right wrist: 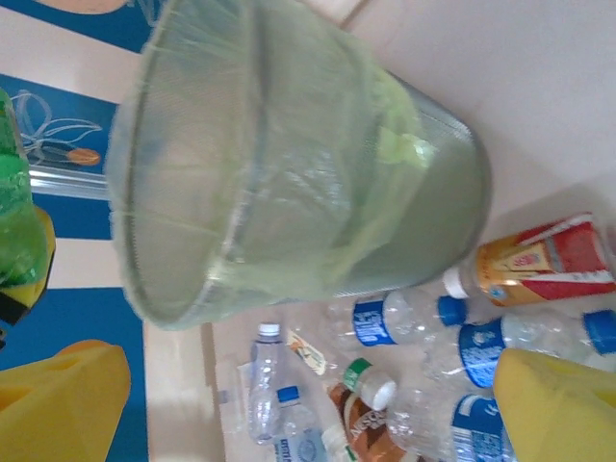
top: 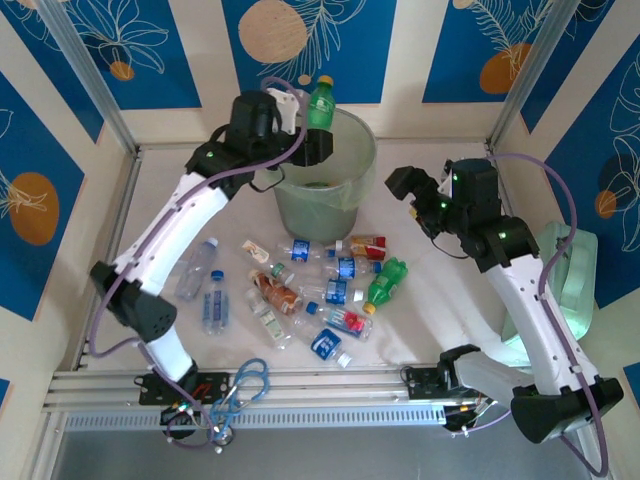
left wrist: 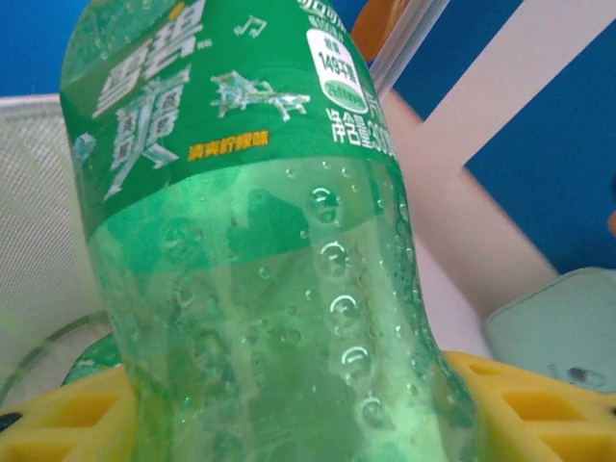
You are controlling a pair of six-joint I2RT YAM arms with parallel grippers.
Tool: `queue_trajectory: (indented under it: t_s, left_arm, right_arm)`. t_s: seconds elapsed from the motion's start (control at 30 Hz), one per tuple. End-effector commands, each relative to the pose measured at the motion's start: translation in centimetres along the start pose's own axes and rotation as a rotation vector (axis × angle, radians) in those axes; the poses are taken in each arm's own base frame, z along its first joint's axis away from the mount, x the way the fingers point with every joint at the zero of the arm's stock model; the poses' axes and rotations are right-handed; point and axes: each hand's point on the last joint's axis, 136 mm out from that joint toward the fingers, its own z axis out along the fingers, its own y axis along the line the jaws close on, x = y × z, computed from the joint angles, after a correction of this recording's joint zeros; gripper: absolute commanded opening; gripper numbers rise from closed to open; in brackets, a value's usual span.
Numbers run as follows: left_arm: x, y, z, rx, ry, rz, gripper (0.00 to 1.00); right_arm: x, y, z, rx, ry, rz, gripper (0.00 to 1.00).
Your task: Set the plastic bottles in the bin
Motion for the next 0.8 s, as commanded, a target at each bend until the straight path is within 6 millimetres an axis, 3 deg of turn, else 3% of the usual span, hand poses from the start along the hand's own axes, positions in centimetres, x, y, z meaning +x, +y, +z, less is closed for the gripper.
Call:
queue_trajectory:
  t_s: [0.0, 0.27, 0.53, 0.77]
  left_arm:
    - [1.3, 2.3, 1.3, -0.083, 0.083, 0.022, 0.61]
    - [4.1, 4.7, 5.3, -0.152, 0.209, 0.001, 0.63]
    - [5.1, 5.2, 6.0, -0.157, 0.251, -0.019, 0.74]
    - [4.8, 4.9, 5.7, -0.150, 0.241, -0.024, 0.79]
  right_arm:
    - [0.8, -2.4, -0.3, 0.048, 0.020, 0.015, 0.97]
    - [1.5, -6.7, 0.2, 0.119, 0.048, 0.100, 0.96]
    - [1.9, -10.2, 0.5, 0.222, 0.067, 0.162, 0.95]
    - [2.0, -10.8, 0.6, 0.235, 0.072, 0.180, 0.94]
